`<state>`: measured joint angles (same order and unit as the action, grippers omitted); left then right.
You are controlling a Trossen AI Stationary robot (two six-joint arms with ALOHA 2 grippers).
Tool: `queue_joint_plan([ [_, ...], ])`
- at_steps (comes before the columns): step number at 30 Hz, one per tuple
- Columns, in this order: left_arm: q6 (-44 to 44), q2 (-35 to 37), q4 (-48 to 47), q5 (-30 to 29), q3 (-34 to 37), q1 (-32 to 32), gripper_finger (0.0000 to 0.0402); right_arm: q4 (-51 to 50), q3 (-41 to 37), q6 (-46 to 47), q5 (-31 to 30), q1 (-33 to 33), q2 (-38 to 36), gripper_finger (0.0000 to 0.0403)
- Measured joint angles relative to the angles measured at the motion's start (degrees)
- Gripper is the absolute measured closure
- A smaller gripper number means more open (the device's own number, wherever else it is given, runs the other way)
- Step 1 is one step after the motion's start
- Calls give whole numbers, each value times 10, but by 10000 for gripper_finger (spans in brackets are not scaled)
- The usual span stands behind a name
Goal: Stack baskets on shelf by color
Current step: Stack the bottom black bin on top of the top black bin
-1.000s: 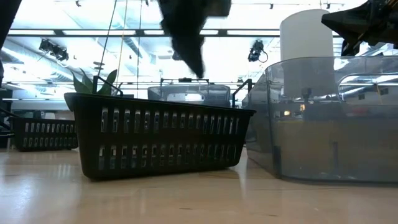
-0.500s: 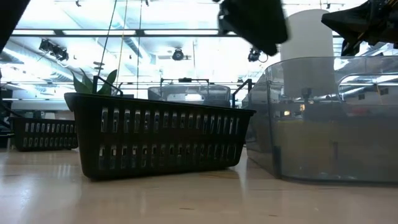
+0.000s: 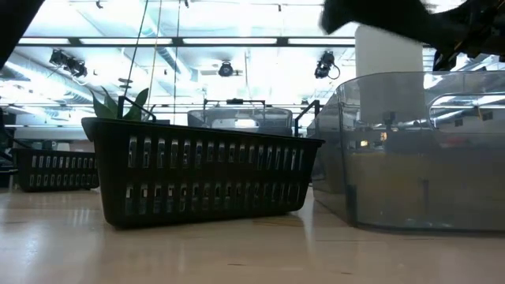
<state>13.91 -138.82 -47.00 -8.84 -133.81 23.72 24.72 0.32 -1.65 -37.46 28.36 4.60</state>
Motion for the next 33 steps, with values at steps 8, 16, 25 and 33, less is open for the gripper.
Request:
queue_joint_plan([
  [8, -10, -33, 52, -19, 1, 11, 201, 1, 0, 0, 0, 0, 0, 387],
  [16, -11, -66, 47, -36, 2, 7, 221, 1, 0, 0, 0, 0, 1, 387],
  [25, -26, -76, 21, -37, 2, 5, 307, 6, 0, 0, 0, 0, 3, 387],
  [33, -30, -72, 17, -26, 2, 4, 390, 5, 0, 0, 0, 0, 3, 387],
])
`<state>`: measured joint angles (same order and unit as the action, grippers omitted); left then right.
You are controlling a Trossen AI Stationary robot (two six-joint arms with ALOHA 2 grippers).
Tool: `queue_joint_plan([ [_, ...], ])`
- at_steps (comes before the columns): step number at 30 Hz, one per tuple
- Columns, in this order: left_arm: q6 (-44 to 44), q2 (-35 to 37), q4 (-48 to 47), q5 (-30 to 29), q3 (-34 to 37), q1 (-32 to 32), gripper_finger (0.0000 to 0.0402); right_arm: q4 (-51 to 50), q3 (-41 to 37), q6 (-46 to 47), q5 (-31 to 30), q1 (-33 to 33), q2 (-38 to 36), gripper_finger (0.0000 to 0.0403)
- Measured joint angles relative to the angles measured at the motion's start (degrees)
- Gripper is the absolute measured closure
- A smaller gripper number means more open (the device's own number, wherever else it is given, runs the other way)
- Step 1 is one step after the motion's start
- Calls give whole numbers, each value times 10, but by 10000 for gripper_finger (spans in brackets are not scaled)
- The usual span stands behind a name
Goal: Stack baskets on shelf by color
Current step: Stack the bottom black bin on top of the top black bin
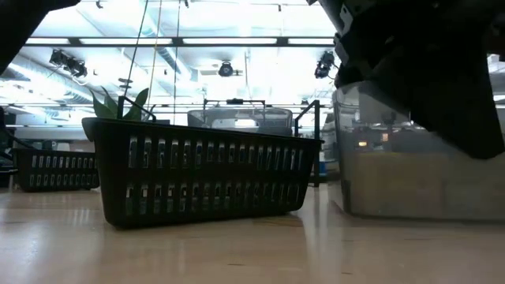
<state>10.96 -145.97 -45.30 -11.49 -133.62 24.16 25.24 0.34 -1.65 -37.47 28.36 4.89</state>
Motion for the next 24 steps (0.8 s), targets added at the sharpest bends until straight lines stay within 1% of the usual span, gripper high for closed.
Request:
queue_joint_plan([
  [9, -3, 43, -34, -6, -1, -2, 397, 1, 0, 0, 0, 0, 0, 387],
  [18, -16, 135, -76, -18, -3, -11, 397, 7, 0, 0, 0, 0, 0, 387],
  [20, -19, 152, -99, -22, -3, -16, 397, 7, 0, 0, 0, 0, 0, 387],
  [24, -30, 171, -170, -55, -2, -30, 397, 7, 0, 0, 0, 0, 0, 387],
])
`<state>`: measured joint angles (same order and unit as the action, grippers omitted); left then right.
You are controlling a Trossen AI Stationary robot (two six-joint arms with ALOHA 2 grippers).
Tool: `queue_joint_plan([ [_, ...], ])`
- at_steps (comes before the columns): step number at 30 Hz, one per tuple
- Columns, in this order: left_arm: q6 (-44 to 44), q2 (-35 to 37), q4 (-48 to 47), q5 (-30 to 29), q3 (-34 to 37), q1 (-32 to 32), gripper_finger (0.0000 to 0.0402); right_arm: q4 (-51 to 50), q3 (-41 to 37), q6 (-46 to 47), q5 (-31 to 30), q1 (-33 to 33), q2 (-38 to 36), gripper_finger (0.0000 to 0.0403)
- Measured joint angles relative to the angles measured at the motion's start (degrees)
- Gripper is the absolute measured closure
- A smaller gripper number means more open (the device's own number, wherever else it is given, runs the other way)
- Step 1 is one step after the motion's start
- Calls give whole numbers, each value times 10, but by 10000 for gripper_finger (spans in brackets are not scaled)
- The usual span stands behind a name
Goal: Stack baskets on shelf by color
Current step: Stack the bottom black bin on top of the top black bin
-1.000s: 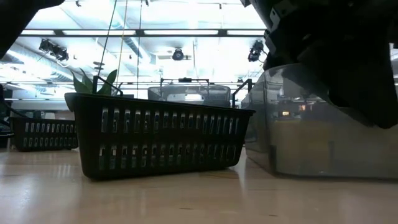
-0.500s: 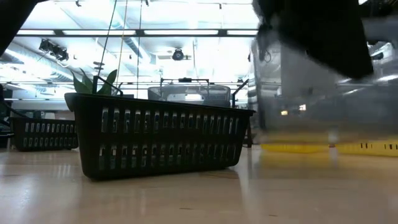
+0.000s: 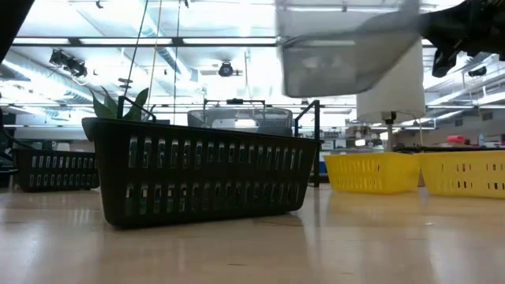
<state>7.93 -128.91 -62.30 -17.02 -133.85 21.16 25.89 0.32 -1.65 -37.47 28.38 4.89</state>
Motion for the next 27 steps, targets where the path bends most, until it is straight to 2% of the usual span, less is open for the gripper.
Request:
queue_joint_plan([
  [18, -84, 6, -135, -14, 14, -82, 397, 2, 0, 0, 0, 0, 0, 387],
  [25, -90, 37, -192, -26, 16, -99, 397, 2, 0, 0, 0, 0, 0, 387],
  [27, -89, 59, -200, -39, 37, -97, 397, 2, 0, 0, 0, 0, 0, 387],
])
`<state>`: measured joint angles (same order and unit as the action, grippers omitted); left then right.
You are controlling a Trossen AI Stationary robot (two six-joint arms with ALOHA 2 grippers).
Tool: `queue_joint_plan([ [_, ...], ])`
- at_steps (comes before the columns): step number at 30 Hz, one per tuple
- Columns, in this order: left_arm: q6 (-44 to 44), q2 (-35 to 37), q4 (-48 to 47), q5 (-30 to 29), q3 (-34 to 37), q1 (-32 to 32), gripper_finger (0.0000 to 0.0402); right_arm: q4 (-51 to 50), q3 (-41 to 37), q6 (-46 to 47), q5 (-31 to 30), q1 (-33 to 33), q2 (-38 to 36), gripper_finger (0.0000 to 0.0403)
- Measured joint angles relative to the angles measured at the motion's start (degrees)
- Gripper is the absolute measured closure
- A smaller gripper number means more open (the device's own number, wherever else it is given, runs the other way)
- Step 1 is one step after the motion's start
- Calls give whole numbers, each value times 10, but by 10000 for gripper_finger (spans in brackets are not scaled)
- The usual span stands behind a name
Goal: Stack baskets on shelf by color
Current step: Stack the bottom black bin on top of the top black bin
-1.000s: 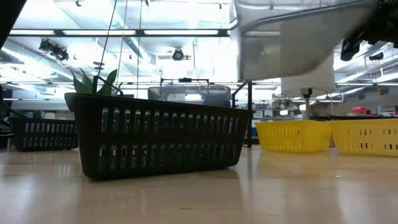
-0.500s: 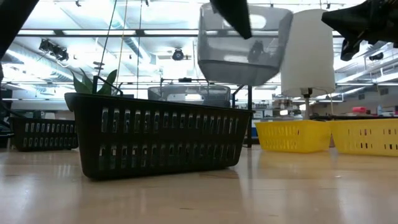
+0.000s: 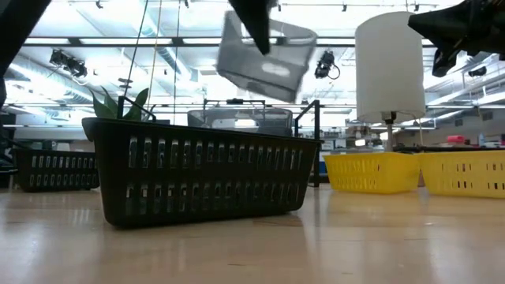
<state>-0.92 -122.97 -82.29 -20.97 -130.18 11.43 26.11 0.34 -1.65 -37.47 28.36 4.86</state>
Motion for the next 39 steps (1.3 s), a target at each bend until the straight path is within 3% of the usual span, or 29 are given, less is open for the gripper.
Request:
queue_joint_plan([
  [3, 3, 55, 45, -11, 82, 4, 397, 2, 0, 0, 0, 0, 0, 387],
  [9, 2, 200, 260, 27, 313, 6, 397, 1, 0, 0, 0, 0, 0, 387],
  [13, 4, 239, 327, 48, 402, 2, 397, 0, 0, 0, 0, 0, 0, 387],
  [19, 20, 246, 372, 84, 448, 2, 397, 0, 0, 0, 0, 0, 0, 387],
  [27, 22, 245, 438, 91, 485, -12, 394, 0, 0, 0, 0, 0, 0, 387],
  [35, 30, 245, 440, 118, 502, -19, 392, 0, 0, 0, 0, 0, 0, 387],
  [39, 29, 245, 442, 115, 502, -19, 368, 0, 0, 0, 0, 0, 0, 387],
])
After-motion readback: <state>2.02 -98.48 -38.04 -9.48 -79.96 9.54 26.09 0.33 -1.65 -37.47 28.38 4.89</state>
